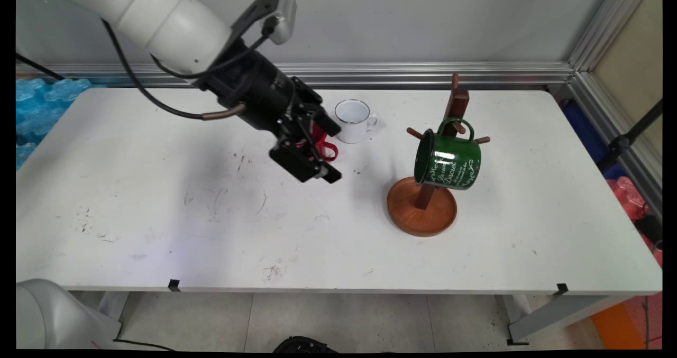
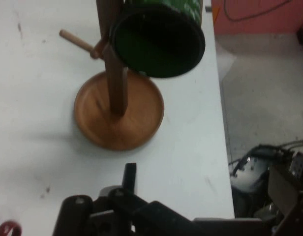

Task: Pick up the green mug from the rack

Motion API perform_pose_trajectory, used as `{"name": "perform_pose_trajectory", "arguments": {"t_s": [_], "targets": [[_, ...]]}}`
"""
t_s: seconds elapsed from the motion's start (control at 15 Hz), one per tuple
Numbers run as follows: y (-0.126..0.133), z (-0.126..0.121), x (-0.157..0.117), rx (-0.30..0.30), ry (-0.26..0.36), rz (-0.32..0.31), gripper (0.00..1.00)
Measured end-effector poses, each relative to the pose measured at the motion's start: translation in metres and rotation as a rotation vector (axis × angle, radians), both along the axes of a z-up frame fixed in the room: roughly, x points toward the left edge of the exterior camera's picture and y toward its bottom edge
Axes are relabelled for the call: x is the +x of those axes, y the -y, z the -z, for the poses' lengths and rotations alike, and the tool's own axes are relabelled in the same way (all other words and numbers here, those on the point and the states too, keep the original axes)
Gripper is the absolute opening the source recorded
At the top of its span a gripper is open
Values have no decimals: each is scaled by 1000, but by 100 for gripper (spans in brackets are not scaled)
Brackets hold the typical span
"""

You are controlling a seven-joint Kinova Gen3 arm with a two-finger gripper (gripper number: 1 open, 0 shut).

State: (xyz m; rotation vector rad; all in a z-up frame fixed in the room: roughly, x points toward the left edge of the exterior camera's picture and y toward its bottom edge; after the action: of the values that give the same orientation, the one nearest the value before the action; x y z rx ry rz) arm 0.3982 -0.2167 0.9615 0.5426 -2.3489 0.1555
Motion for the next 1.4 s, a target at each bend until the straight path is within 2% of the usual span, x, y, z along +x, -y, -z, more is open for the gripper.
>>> {"name": "perform_pose_trajectory", "arguments": {"t_s": [0.67, 1.4], "targets": [[21, 33, -26, 3, -144, -17, 100], [36, 62, -52, 73, -308, -63, 100]]}}
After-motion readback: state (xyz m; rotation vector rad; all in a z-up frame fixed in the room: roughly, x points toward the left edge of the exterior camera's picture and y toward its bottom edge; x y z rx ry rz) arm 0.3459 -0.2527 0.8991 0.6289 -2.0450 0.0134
